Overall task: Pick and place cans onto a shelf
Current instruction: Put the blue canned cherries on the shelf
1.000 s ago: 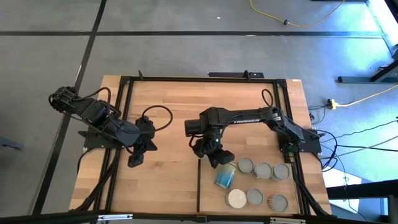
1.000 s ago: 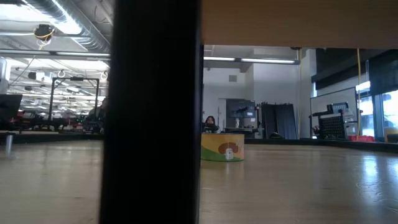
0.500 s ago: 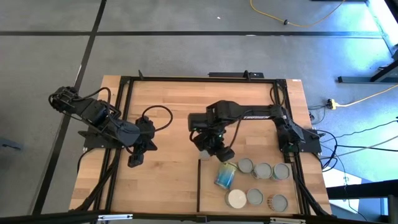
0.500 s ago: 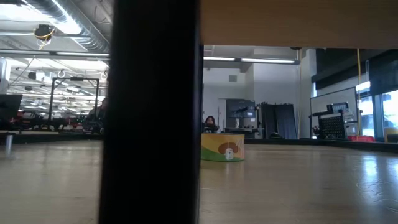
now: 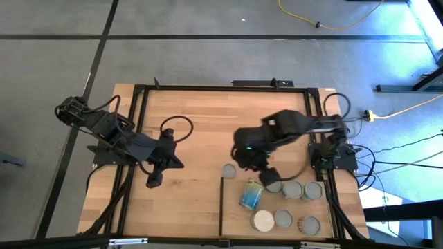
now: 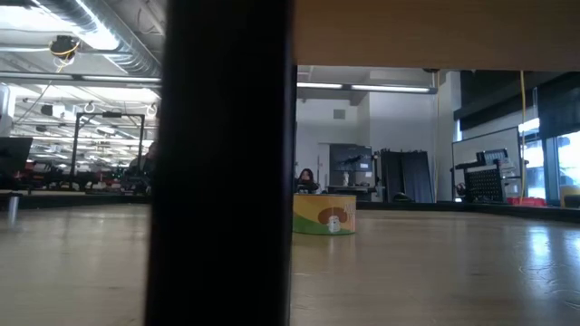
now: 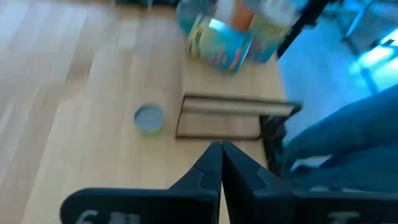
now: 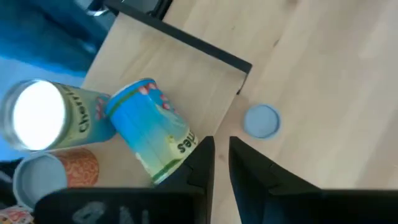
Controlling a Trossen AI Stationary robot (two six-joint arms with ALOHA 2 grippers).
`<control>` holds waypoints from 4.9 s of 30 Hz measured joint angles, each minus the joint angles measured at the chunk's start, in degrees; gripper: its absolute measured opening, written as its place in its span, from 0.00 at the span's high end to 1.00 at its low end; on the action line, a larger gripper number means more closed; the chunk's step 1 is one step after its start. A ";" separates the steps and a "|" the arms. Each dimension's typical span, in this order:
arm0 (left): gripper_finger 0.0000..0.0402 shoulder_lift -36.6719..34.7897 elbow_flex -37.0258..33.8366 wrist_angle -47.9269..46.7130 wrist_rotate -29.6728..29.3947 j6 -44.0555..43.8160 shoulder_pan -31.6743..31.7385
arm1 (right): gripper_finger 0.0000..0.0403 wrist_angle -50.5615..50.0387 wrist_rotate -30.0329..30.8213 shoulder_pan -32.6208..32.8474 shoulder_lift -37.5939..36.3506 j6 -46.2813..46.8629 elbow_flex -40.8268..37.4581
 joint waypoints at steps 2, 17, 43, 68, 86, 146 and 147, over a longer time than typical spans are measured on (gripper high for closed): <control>1.00 0.57 0.05 3.34 -0.22 1.24 0.05 | 0.87 0.00 3.14 1.44 -2.34 2.92 0.00; 0.81 14.33 0.00 20.67 -1.62 5.39 0.55 | 0.87 0.00 16.12 11.98 -16.01 11.92 0.00; 0.82 36.87 0.00 46.73 -27.42 22.21 -8.26 | 0.87 0.02 20.92 15.44 -21.88 11.42 0.00; 0.82 39.79 0.00 50.75 -27.16 22.22 -5.75 | 0.87 0.02 20.84 15.44 -21.86 11.18 0.00; 0.82 42.57 0.14 49.95 -27.30 18.48 -4.85 | 0.87 0.02 20.80 15.44 -21.86 11.49 -0.02; 0.82 34.78 33.75 -8.72 -0.19 12.00 4.59 | 0.87 14.61 -10.73 -5.17 -21.82 8.61 -33.21; 0.82 33.84 33.75 -9.32 -0.45 12.00 4.59 | 0.87 14.88 -11.72 -6.06 -21.82 8.49 -34.53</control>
